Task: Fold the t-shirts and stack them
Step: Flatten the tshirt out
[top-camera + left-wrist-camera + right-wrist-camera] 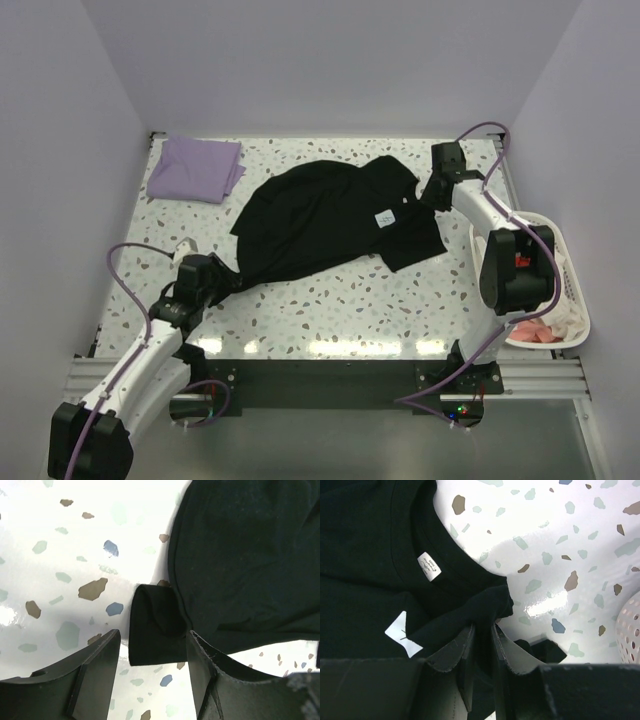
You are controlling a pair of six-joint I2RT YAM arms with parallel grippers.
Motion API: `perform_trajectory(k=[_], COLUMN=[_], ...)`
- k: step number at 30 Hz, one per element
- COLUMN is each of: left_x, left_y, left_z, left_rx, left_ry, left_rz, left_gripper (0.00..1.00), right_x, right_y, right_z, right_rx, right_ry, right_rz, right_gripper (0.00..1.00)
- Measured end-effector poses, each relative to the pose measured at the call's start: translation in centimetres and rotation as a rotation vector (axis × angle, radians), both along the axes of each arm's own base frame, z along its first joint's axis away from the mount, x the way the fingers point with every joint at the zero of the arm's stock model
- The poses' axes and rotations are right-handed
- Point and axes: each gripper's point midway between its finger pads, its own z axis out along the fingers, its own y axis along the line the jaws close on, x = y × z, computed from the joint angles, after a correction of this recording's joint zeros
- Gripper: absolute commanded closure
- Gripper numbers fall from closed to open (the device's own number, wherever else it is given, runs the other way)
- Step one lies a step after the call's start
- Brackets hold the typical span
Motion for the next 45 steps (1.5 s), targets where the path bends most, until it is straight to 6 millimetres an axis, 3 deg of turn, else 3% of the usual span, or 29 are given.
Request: perform_trajectory(k=[9, 22, 25, 28, 32, 34, 37, 41, 45], left_x=[-0.8, -1.7, -1.7, -1.4, -0.9, -0.8, -0.1, 1.8, 3.5], left_y=[-0.1, -0.5, -0.6, -1.0, -1.3, -1.3, -1.2, -0.9, 0.4], left_z=[-1.1, -2.8, -3.1, -2.9, -2.5, -2.3, -1.0, 2.3, 5.7], left_rx=[-0.024, -0.056, -0.063, -0.080, -0.096, -0.090, -0.072, -0.044, 0.000], left_ry=[0.027, 0.078, 0.086, 0.078, 0.057, 0.053, 0.028, -0.047, -0.118], left_rz=[0.015, 0.016, 0.015, 0.011, 0.001, -0.006, -0.008, 0.001, 0.039], left_gripper=[0.51, 0.59, 0.65, 0.82, 1.00, 1.00, 1.00, 1.00, 1.00], right_x=[-0.1, -0.4, -0.4, -0.4, -0.4, -0.5, -0.9, -2.8, -6.0], right_y=[0.3, 0.4, 0.6, 0.7, 0.7, 0.7, 0.7, 0.6, 0.7], right_z=[-0.2, -0.7, -0.6, -0.6, -0.7, -0.6, -0.3, 0.9, 1.6], right_rx=[0.012, 0.020, 0.027, 0.032, 0.033, 0.033, 0.033, 0.047, 0.080], right_ry=[0.005, 0.016, 0.014, 0.014, 0.015, 0.016, 0.014, -0.008, -0.039], right_rz=[0.009, 0.014, 0.019, 0.022, 0.024, 0.024, 0.025, 0.019, 0.016], right_gripper=[0.79, 0.79, 0.79, 0.78, 0.62, 0.54, 0.42, 0.42, 0.42])
